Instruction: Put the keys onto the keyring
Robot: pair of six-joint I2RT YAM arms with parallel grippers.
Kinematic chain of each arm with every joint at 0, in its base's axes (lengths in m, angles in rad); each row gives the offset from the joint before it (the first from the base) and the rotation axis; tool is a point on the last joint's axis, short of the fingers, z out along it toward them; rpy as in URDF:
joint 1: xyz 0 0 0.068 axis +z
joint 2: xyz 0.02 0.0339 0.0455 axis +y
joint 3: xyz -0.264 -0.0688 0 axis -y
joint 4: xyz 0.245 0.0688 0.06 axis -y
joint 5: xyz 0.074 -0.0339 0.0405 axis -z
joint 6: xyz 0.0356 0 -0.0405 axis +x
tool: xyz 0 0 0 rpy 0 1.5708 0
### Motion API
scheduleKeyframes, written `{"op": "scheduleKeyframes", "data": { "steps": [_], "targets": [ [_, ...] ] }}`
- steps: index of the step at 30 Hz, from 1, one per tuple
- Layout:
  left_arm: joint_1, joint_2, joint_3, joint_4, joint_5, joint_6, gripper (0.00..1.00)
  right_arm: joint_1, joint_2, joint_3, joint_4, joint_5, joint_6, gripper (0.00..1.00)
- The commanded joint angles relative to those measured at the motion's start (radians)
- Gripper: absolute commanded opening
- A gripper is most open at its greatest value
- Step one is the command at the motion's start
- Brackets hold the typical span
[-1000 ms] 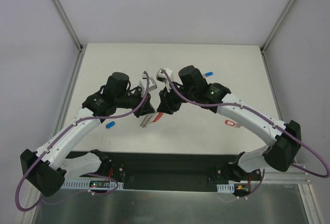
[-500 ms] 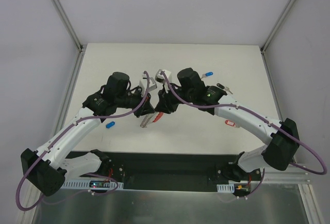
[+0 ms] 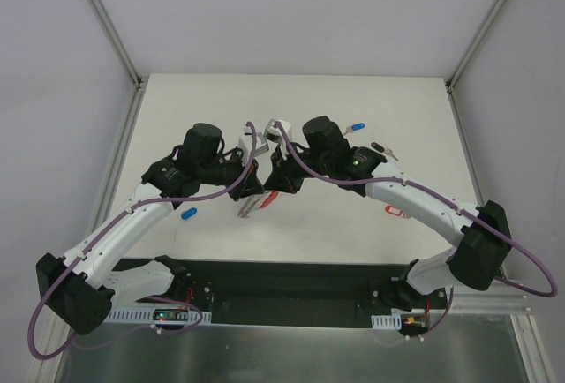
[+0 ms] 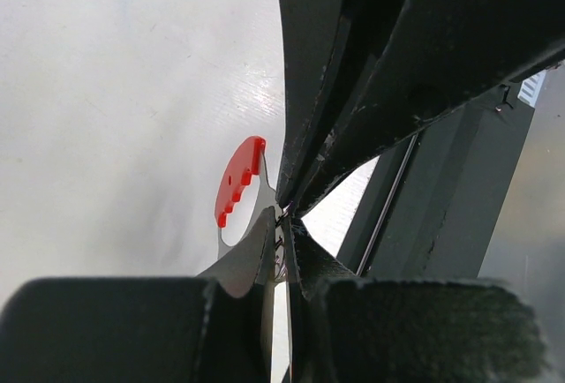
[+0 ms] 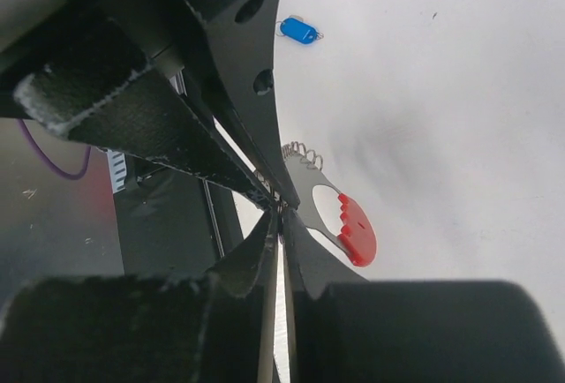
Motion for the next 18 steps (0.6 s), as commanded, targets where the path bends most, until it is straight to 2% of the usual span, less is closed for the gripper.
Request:
{"op": "scheduleKeyframes", "data": {
  "steps": [1, 4, 5, 7, 8, 11, 14, 18],
  "targets": [
    [-0.009, -0.016, 0.025, 0.022, 0.036, 0.006, 0.0, 0.004, 0.004, -0.011, 0.044, -0.022, -0.009, 0.02],
    [-0.009, -0.027, 0.024, 0.024, 0.027, 0.004, 0.0, 0.004, -0.01, -0.036, 0.074, -0.008, -0.006, 0.01],
    [-0.009, -0.03, 0.024, 0.022, 0.022, 0.003, 0.03, 0.004, -0.024, -0.051, 0.087, -0.004, -0.005, 0.01],
    [-0.009, -0.048, 0.021, 0.024, 0.004, -0.003, 0.13, 0.004, -0.041, -0.066, 0.125, 0.004, 0.006, 0.02],
    [-0.009, -0.054, 0.019, 0.025, 0.001, -0.009, 0.28, 0.004, -0.064, -0.076, 0.142, 0.015, 0.01, 0.01],
    [-0.009, -0.089, 0.007, 0.045, -0.028, -0.04, 0.51, 0.003, -0.114, -0.123, 0.223, 0.038, 0.026, 0.02],
    [-0.007, -0.134, -0.025, 0.077, -0.056, -0.077, 0.64, 0.004, -0.15, -0.169, 0.31, 0.048, 0.035, 0.02],
    [-0.009, -0.178, -0.082, 0.136, -0.108, -0.138, 0.71, 0.004, -0.202, -0.218, 0.383, 0.047, 0.047, 0.01]
  ]
}}
